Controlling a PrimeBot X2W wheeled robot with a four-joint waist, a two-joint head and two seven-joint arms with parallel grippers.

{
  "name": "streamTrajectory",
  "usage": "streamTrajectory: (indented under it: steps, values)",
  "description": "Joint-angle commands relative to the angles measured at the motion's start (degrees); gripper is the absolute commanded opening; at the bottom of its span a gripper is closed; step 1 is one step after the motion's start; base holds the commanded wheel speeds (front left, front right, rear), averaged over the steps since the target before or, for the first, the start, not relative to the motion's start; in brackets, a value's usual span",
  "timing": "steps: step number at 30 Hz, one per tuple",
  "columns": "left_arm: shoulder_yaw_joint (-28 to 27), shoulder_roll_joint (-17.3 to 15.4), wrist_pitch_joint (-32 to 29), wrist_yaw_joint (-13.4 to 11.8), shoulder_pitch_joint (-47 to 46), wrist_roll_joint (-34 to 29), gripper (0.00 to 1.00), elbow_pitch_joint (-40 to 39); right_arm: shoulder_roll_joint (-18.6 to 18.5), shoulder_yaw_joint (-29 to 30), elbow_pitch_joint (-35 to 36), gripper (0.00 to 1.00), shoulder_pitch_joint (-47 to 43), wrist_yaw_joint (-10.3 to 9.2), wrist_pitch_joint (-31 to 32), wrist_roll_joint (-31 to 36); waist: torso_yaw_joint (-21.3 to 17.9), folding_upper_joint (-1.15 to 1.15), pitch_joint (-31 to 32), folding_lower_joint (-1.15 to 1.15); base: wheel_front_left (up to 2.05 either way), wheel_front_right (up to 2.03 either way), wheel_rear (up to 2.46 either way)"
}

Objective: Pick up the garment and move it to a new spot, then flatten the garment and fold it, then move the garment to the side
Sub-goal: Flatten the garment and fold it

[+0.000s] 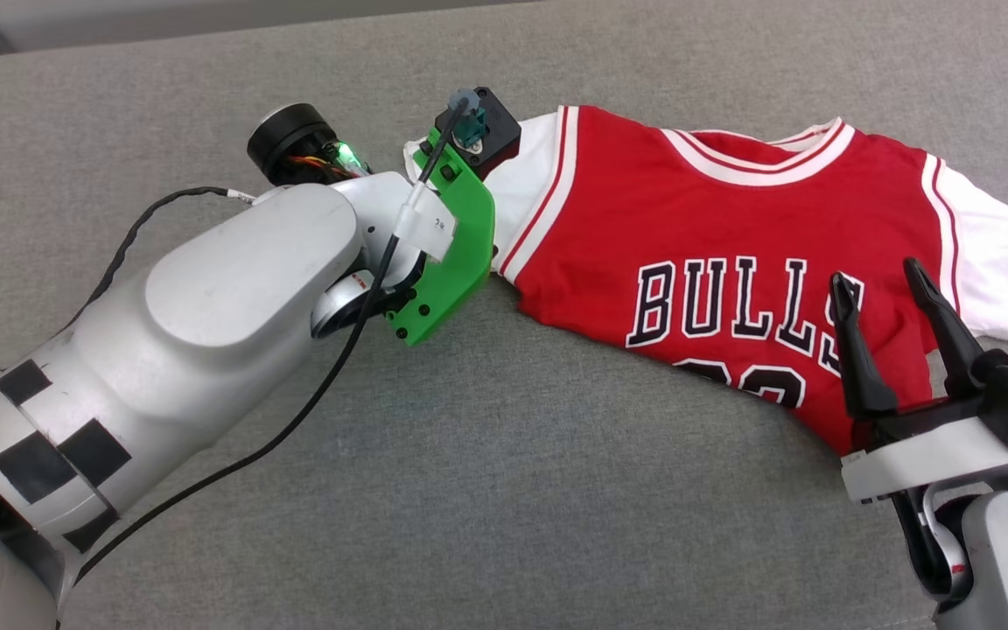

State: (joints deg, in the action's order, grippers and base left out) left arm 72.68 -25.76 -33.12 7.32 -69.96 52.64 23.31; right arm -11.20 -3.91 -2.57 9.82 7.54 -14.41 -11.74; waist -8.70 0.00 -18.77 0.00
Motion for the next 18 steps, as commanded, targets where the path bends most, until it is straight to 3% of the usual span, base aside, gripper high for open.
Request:
streamTrajectory:
  steps: [1,9,14,15,16,17,18]
  values:
    - [0.33,-0.49,-0.34,0.16,-1.07,-0.72,1.0,0.29,0.37,-0.25,-0.17,1.0,1.57,-0.05,-0.5,0.49,-2.13,0.0,-2.68,0.0,0.0,0.0,0.0]
    - [0.65,-1.03,-4.83,0.16,1.71,-6.57,1.0,1.31,2.26,-1.22,-0.13,1.0,5.18,-0.05,-0.57,0.49,-4.56,0.0,-7.63,0.0,0.0,0.0,0.0]
    - [0.66,-1.91,-7.17,0.16,3.89,-6.92,1.0,2.61,2.76,-1.23,-0.35,1.0,5.7,-0.05,-0.58,0.41,-4.94,0.0,-8.81,0.0,0.0,0.0,0.0]
    - [0.66,-2.18,-7.49,0.16,4.26,-6.8,0.8,2.71,2.8,-1.09,-0.36,1.0,5.73,-0.05,-0.58,0.42,-4.89,0.0,-8.94,0.0,0.0,0.0,0.0]
    - [0.66,-2.41,-7.62,0.16,4.51,-6.8,0.22,2.7,2.84,-0.99,-0.36,1.0,5.75,-0.05,-0.58,0.44,-4.84,0.0,-8.99,0.0,0.0,0.0,0.0]
    - [0.66,-2.7,-7.65,0.16,4.79,-6.77,0.0,2.62,2.87,-0.81,-0.38,1.0,5.73,-0.05,-0.58,0.49,-4.72,0.0,-8.97,0.0,0.0,0.0,0.0]
    - [0.66,-2.9,-7.5,0.16,4.96,-6.64,0.0,2.5,2.89,-0.65,-0.4,1.0,5.68,-0.05,-0.58,0.54,-4.6,0.0,-8.89,0.0,0.0,0.0,0.0]
